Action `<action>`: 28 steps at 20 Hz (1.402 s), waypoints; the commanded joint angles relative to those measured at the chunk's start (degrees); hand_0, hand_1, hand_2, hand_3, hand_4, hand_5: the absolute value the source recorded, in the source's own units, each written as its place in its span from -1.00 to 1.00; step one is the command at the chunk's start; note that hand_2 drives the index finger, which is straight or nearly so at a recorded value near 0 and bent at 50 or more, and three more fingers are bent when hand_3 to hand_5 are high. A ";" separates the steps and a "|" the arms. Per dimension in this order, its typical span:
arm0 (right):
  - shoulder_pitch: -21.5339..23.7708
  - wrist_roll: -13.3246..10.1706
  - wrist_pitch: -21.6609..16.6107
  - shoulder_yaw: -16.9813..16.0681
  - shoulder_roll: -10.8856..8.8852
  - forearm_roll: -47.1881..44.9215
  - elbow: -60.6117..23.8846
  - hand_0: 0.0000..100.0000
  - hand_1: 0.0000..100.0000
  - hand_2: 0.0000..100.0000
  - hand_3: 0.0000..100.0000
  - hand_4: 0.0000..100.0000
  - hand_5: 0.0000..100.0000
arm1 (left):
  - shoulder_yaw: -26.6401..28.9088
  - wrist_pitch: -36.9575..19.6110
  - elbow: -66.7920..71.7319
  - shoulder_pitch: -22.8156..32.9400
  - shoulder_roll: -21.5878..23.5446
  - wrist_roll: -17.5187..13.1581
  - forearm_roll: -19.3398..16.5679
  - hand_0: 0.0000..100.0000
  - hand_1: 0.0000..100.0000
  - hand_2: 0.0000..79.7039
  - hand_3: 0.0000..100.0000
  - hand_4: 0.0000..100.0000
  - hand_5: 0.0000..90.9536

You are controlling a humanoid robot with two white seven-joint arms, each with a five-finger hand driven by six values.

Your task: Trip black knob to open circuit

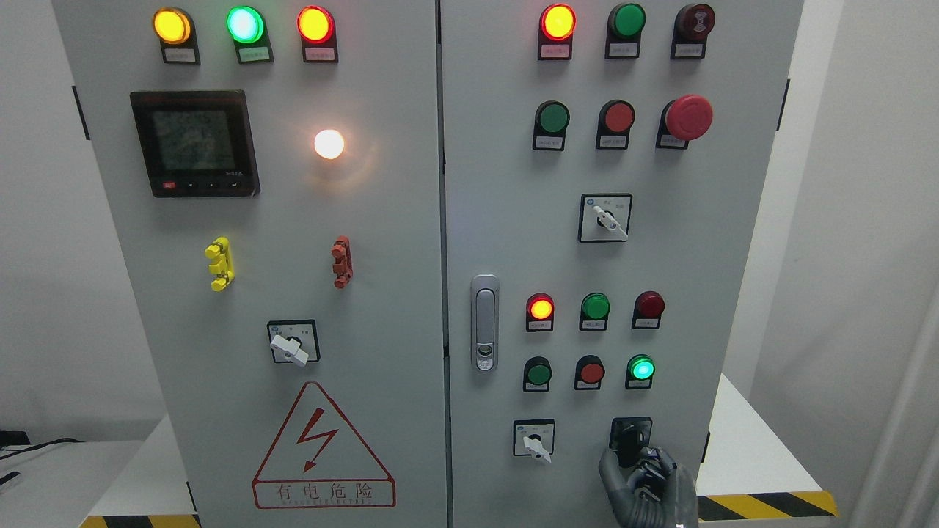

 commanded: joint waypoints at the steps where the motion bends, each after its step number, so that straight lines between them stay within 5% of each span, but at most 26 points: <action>1: 0.06 0.01 -0.91 -0.07 0.00 0.32 -0.05 -0.28 0.57 0.26 0.86 0.75 0.90 | 0.00 0.02 -0.02 0.00 0.04 -0.04 -1.76 -0.76 -0.22 -1.00 -1.00 -1.00 -1.00; 28: 0.15 0.01 -1.26 -0.59 -0.09 2.69 0.04 -0.28 0.67 0.19 0.80 0.72 0.88 | 0.00 0.02 -0.02 0.00 0.04 -0.04 -1.76 -0.76 -0.22 -1.00 -1.00 -1.00 -1.00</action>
